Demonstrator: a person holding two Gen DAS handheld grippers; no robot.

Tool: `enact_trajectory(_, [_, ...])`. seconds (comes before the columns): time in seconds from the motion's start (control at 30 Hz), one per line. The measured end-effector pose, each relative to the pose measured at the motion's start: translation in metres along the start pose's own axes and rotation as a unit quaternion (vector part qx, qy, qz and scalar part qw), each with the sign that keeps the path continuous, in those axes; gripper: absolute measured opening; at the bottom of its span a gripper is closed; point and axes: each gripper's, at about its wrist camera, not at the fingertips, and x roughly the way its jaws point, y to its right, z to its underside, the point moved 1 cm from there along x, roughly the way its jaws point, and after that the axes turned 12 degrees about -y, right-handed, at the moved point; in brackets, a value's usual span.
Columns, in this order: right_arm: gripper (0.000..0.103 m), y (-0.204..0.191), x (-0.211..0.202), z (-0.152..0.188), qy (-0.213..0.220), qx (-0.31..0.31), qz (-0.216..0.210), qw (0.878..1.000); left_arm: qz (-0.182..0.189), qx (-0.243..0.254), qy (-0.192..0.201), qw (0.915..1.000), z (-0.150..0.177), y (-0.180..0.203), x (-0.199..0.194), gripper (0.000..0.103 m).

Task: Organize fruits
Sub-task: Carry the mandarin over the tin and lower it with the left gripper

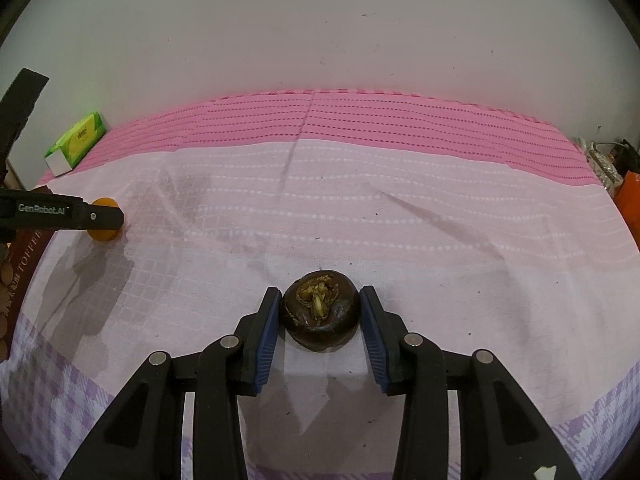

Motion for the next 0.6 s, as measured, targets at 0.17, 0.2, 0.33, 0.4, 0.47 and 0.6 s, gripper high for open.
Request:
enact_trajectory(0.17, [0.038,-0.001,-0.001,-0.001,-0.001,-0.001,0.003,1.000,0.006,0.003,0.002,1.0000,0.006,-0.004,0.001,0.037])
enact_trajectory(0.2, [0.038,-0.002,-0.001,-0.001,-0.001,-0.002,0.004,1.000,0.005,0.005,0.002,1.0000,0.007,-0.005,0.001,0.037])
enact_trajectory(0.33, [0.038,-0.003,0.000,-0.002,-0.001,-0.003,0.006,1.000,-0.004,0.014,0.001,0.9999,0.017,-0.007,-0.001,0.037])
enact_trajectory(0.4, [0.038,-0.003,0.000,-0.002,-0.002,-0.003,0.006,1.000,-0.006,0.015,0.003,0.9999,0.023,-0.009,-0.003,0.037])
enact_trajectory(0.47, [0.038,-0.003,0.000,-0.003,-0.002,-0.004,0.007,1.000,-0.008,0.015,0.003,0.9998,0.030,-0.010,-0.006,0.037])
enact_trajectory(0.6, [0.038,-0.003,0.001,-0.004,-0.002,-0.006,0.010,1.000,-0.015,0.017,0.000,0.9997,0.048,-0.015,-0.013,0.037])
